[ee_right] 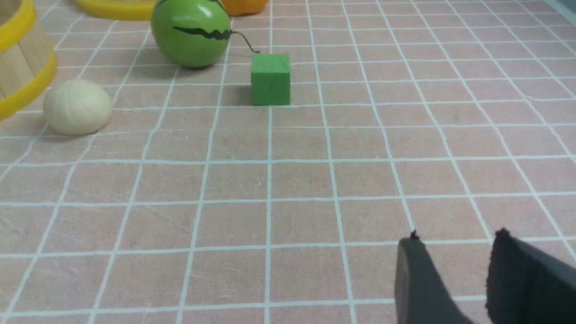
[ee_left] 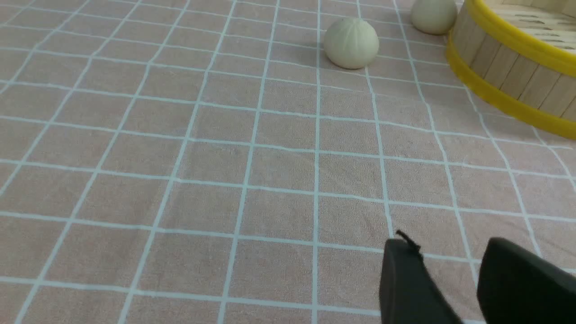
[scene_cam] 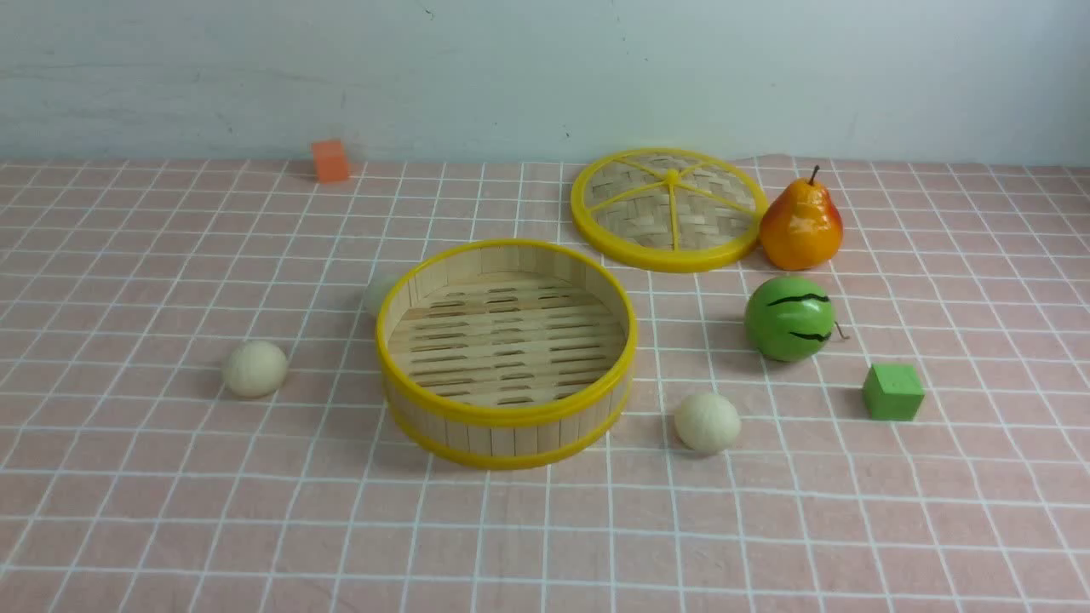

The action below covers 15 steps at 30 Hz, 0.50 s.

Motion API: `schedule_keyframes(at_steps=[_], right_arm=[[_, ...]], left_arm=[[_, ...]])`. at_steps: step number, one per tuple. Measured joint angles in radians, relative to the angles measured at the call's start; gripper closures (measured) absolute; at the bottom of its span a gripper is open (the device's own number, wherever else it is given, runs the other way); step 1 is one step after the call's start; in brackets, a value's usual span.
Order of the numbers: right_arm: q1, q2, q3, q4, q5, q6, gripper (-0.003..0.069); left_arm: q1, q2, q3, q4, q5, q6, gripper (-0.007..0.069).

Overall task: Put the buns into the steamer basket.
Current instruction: Use the left arm to grab a steamed stuffed bun

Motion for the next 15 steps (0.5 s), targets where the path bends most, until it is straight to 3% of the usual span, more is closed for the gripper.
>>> schedule_keyframes(at_steps=[15], right_arm=[[0.000, 0.000, 0.000, 0.000, 0.000, 0.000, 0.0420]], left_arm=[[0.000, 0.000, 0.000, 0.014, 0.000, 0.000, 0.0387]])
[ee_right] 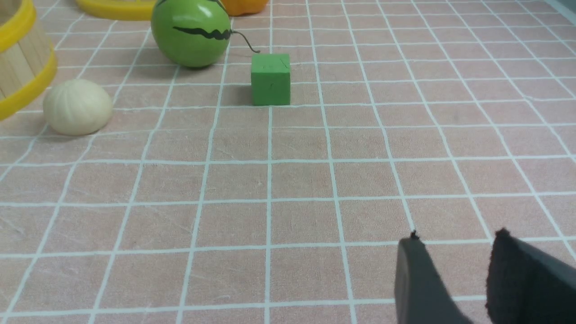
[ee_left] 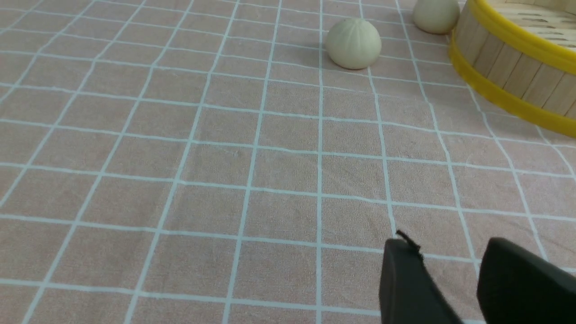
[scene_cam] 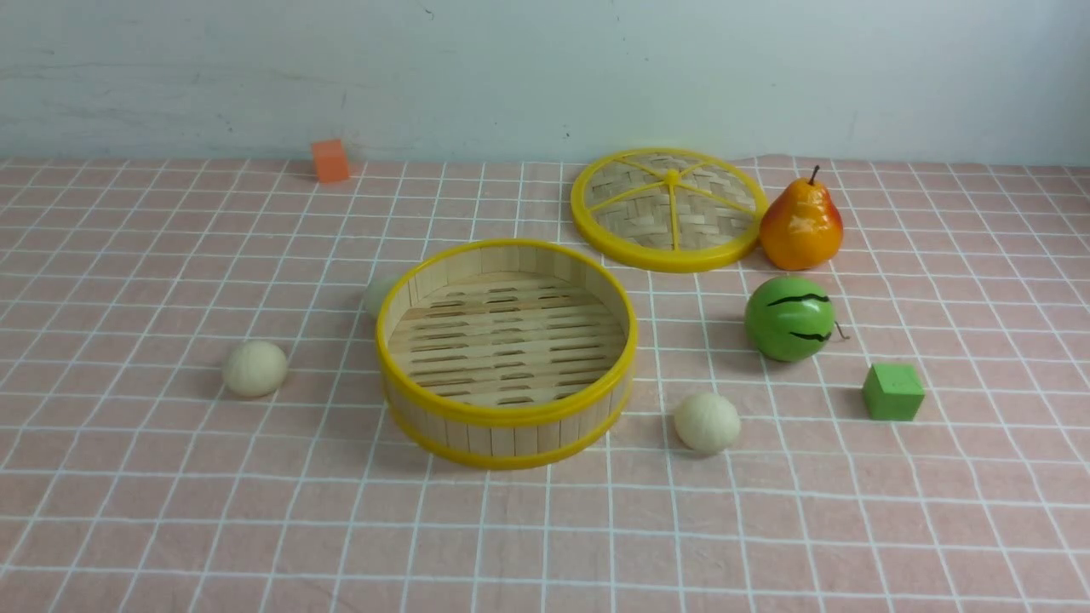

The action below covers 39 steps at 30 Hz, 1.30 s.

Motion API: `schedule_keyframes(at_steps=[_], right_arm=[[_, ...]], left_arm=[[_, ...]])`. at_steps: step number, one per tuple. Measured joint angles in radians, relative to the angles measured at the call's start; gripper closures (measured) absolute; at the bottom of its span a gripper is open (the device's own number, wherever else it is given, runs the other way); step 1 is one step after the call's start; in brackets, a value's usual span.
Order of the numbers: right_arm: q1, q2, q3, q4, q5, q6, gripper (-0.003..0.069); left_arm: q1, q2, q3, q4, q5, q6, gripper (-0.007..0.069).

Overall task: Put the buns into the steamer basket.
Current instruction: Use the left arm to grab a steamed stuffed bun

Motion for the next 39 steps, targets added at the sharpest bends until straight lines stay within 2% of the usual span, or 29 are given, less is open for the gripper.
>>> schedule_keyframes(at_steps=[18, 22, 25, 26, 27, 33, 35, 36, 37, 38, 39], right_arm=[[0.000, 0.000, 0.000, -0.020, 0.000, 0.000, 0.0420], [0.000, 0.000, 0.002, -0.051, -0.021, 0.000, 0.0420], [0.000, 0.000, 0.010, -0.104, -0.151, 0.000, 0.0420], [0.000, 0.000, 0.010, -0.110, -0.175, 0.000, 0.0420], [0.000, 0.000, 0.010, -0.167, -0.278, 0.000, 0.0420], [0.000, 0.000, 0.010, -0.274, -0.629, 0.045, 0.0420], [0.000, 0.000, 0.010, -0.285, -0.758, 0.098, 0.0420], [0.000, 0.000, 0.010, -0.285, -0.767, 0.104, 0.0420], [0.000, 0.000, 0.010, -0.288, -0.821, 0.161, 0.0420], [0.000, 0.000, 0.010, -0.288, -0.824, 0.168, 0.0420], [0.000, 0.000, 0.010, -0.289, -0.839, 0.220, 0.0420]], left_arm=[[0.000, 0.000, 0.000, 0.012, -0.077, 0.000, 0.0386], [0.000, 0.000, 0.001, -0.017, -0.153, 0.000, 0.0386], [0.000, 0.000, 0.001, -0.064, -0.315, 0.000, 0.0386], [0.000, 0.000, 0.001, -0.069, -0.315, 0.000, 0.0386], [0.000, 0.000, 0.001, -0.069, -0.406, 0.000, 0.0386], [0.000, 0.000, 0.001, -0.083, -0.616, -0.007, 0.0386], [0.000, 0.000, 0.001, -0.102, -0.712, -0.080, 0.0386], [0.000, 0.000, 0.001, -0.108, -0.712, -0.089, 0.0387], [0.000, 0.000, 0.001, -0.136, -0.801, -0.180, 0.0391], [0.000, 0.000, 0.001, -0.139, -0.811, -0.205, 0.0394], [0.000, 0.000, -0.007, -0.162, -0.886, -0.304, 0.0411]])
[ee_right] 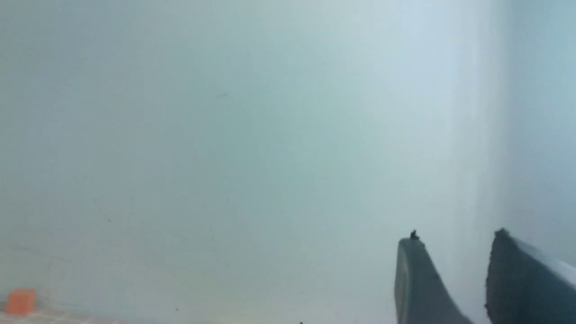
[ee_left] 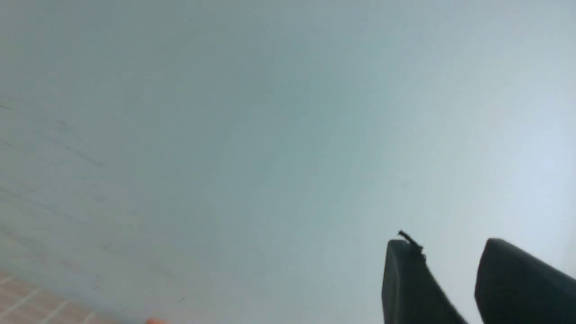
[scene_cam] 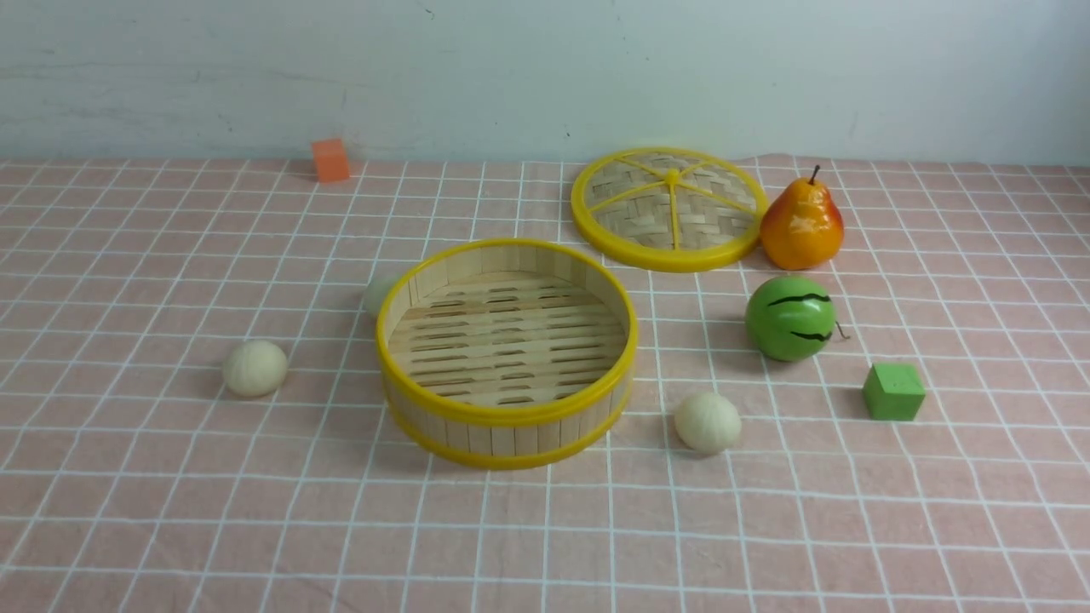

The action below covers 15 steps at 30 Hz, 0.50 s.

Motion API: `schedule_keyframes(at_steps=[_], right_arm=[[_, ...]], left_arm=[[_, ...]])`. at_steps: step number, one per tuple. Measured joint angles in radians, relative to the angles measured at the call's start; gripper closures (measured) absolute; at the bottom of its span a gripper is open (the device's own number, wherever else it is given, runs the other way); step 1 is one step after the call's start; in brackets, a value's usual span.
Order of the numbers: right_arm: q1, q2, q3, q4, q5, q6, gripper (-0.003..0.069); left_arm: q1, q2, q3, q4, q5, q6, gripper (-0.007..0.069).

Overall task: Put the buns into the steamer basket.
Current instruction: Use the left arm to grab a steamed stuffed bun

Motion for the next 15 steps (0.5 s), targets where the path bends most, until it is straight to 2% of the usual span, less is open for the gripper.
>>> schedule_keyframes(at_steps=[2, 5, 7, 8, 9, 11, 15], right_arm=[[0.000, 0.004, 0.000, 0.000, -0.007, 0.029, 0.0432], [0.000, 0.042, -0.028, 0.002, -0.005, 0.051, 0.0487], [0.000, 0.085, -0.080, 0.004, -0.005, 0.054, 0.0561], [0.000, 0.096, -0.086, 0.004, -0.005, 0.054, 0.0570], [0.000, 0.141, -0.133, 0.004, 0.007, 0.050, 0.0630], [0.000, 0.229, -0.222, 0.004, 0.072, 0.031, 0.0673], [0.000, 0.373, -0.321, 0.006, 0.237, 0.019, 0.0668]], left_arm=[[0.000, 0.006, -0.058, 0.002, -0.001, -0.072, 0.0452], [0.000, 0.093, -0.214, 0.063, 0.071, -0.097, 0.0536], [0.000, 0.196, -0.320, 0.135, 0.129, -0.097, 0.0589], [0.000, 0.208, -0.342, 0.142, 0.143, -0.097, 0.0601], [0.000, 0.292, -0.411, 0.189, 0.180, -0.097, 0.0638], [0.000, 0.434, -0.492, 0.250, 0.206, -0.097, 0.0638], [0.000, 0.639, -0.595, 0.338, 0.248, -0.105, 0.0638]])
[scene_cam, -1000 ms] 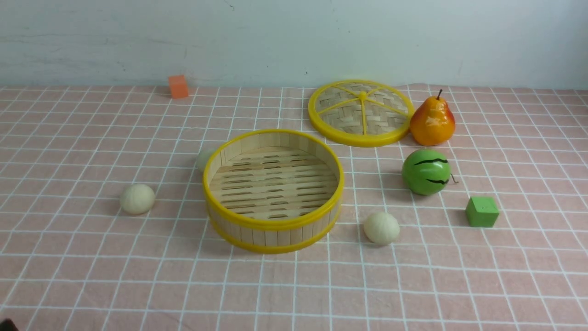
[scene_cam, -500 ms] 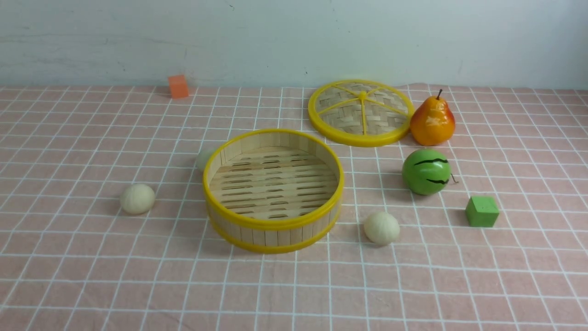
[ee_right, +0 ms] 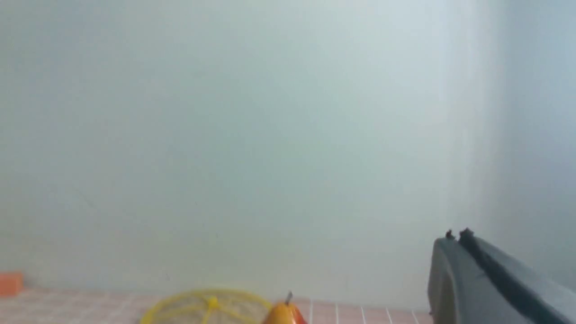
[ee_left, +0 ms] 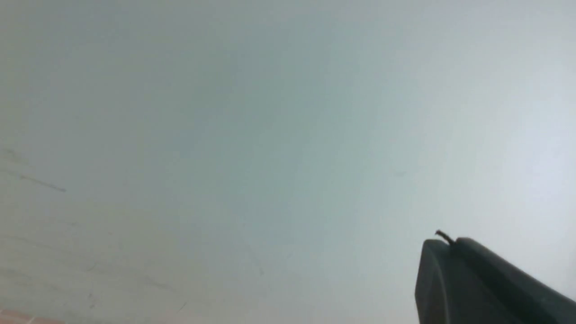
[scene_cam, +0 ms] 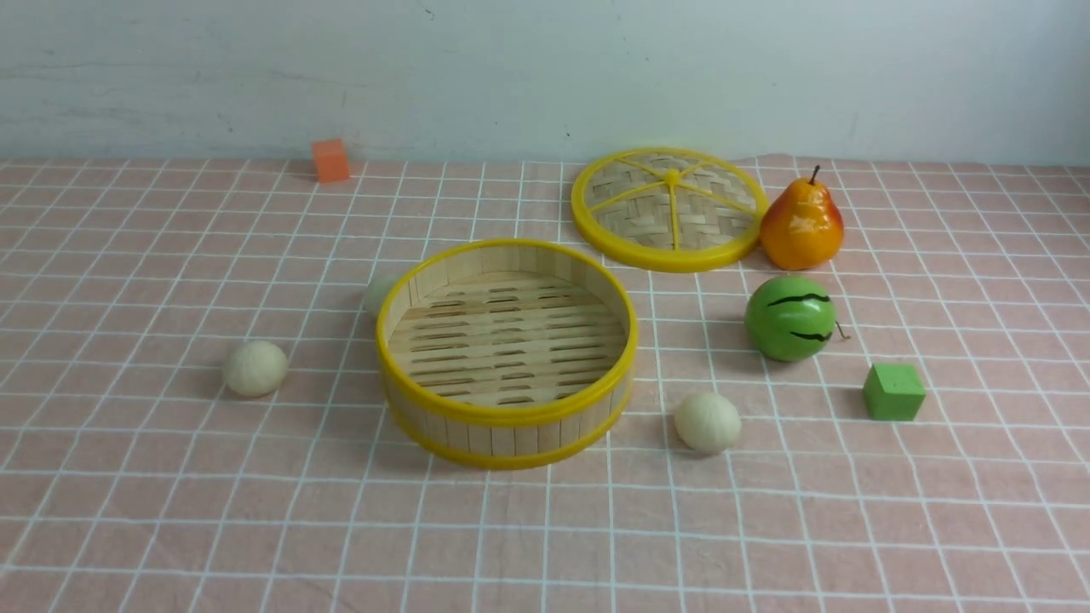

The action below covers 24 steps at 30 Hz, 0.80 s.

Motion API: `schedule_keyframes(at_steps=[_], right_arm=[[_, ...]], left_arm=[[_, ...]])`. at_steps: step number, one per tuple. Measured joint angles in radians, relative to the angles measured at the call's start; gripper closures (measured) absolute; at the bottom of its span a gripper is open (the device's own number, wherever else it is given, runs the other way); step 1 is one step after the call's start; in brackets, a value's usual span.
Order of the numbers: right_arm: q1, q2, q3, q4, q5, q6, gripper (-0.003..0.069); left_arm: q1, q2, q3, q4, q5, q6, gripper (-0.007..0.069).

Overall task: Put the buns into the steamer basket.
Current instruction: Use the left arm to grab a steamed stuffed bun

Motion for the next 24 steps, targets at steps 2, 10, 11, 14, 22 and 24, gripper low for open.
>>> schedule_keyframes(at_steps=[2, 10, 11, 14, 22, 24], right_arm=[[0.000, 0.136, -0.082, -0.005, 0.154, -0.003, 0.0662], [0.121, 0.488, -0.299, 0.039, 0.632, -0.003, 0.0661], [0.154, 0.563, -0.336, 0.058, 0.723, -0.009, 0.0661], [0.205, 0.664, -0.393, 0.086, 0.814, -0.031, 0.0661], [0.361, 0.903, -0.511, 0.228, 0.853, -0.184, 0.0658], [0.364, 0.924, -0.511, 0.256, 0.856, -0.217, 0.0657]], left_arm=[[0.000, 0.185, -0.099, 0.111, 0.106, -0.064, 0.0638], [-0.004, 0.557, -0.349, 0.189, 0.549, -0.243, 0.0638], [-0.004, 0.592, -0.391, 0.153, 0.617, -0.205, 0.0638], [-0.004, 0.661, -0.468, 0.039, 0.723, -0.074, 0.0638], [-0.010, 1.028, -0.884, -0.528, 1.125, 0.554, 0.0638], [-0.031, 1.113, -0.988, -0.505, 1.135, 0.569, 0.0638]])
